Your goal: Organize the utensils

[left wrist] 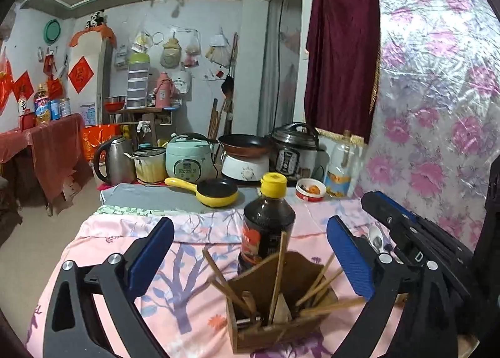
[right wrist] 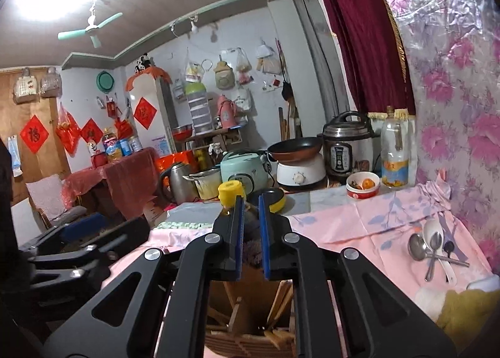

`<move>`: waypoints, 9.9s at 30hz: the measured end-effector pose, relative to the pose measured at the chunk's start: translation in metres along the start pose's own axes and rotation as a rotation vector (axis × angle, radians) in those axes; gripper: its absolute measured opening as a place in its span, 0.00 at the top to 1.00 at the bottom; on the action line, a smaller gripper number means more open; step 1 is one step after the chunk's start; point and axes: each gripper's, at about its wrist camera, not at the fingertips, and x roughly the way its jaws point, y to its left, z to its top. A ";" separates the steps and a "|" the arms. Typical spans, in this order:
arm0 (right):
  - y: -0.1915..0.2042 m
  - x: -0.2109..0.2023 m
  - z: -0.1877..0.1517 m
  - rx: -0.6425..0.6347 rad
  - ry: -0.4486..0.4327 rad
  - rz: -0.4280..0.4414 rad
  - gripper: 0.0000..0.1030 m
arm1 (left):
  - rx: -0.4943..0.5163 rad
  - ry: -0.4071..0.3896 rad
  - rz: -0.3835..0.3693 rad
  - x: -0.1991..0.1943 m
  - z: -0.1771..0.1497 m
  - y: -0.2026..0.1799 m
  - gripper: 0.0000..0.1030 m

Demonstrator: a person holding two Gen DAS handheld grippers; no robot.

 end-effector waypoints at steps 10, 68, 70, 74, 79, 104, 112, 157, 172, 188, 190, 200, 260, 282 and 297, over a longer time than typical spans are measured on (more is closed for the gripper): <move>0.009 -0.084 -0.011 0.013 -0.047 -0.050 0.44 | -0.084 0.049 0.073 -0.069 -0.026 0.019 0.05; 0.029 -0.281 -0.125 -0.005 0.081 -0.144 0.05 | 0.031 0.065 0.381 -0.264 -0.169 -0.050 0.05; 0.029 -0.281 -0.125 -0.003 0.082 -0.144 0.05 | 0.041 0.061 0.387 -0.264 -0.169 -0.052 0.05; 0.028 -0.281 -0.125 0.005 0.086 -0.144 0.05 | 0.039 0.061 0.384 -0.264 -0.170 -0.051 0.05; 0.029 -0.280 -0.125 -0.001 0.089 -0.131 0.05 | 0.037 0.058 0.379 -0.264 -0.169 -0.052 0.05; 0.035 -0.280 -0.130 -0.018 0.106 -0.124 0.05 | 0.010 0.079 0.358 -0.259 -0.170 -0.055 0.05; 0.036 -0.279 -0.129 -0.025 0.105 -0.120 0.05 | 0.009 0.085 0.357 -0.258 -0.173 -0.057 0.05; 0.031 -0.275 -0.134 -0.013 0.117 -0.122 0.05 | 0.009 0.089 0.354 -0.256 -0.182 -0.059 0.05; 0.032 -0.275 -0.134 -0.013 0.118 -0.123 0.05 | 0.015 0.084 0.350 -0.262 -0.177 -0.062 0.05; 0.032 -0.276 -0.134 -0.013 0.117 -0.122 0.05 | 0.015 0.062 0.358 -0.269 -0.169 -0.059 0.05; 0.032 -0.276 -0.134 -0.012 0.117 -0.123 0.05 | 0.015 0.059 0.363 -0.270 -0.168 -0.059 0.05; 0.033 -0.275 -0.135 -0.012 0.116 -0.123 0.05 | 0.011 0.064 0.367 -0.270 -0.168 -0.057 0.05; 0.032 -0.184 -0.120 -0.026 0.171 -0.151 0.05 | 0.027 0.141 0.359 -0.192 -0.150 -0.028 0.05; 0.018 -0.112 -0.117 -0.024 0.212 -0.185 0.05 | 0.025 0.205 0.334 -0.106 -0.136 -0.012 0.05; 0.018 -0.099 -0.113 -0.023 0.215 -0.179 0.05 | 0.015 0.231 0.338 -0.093 -0.140 -0.007 0.05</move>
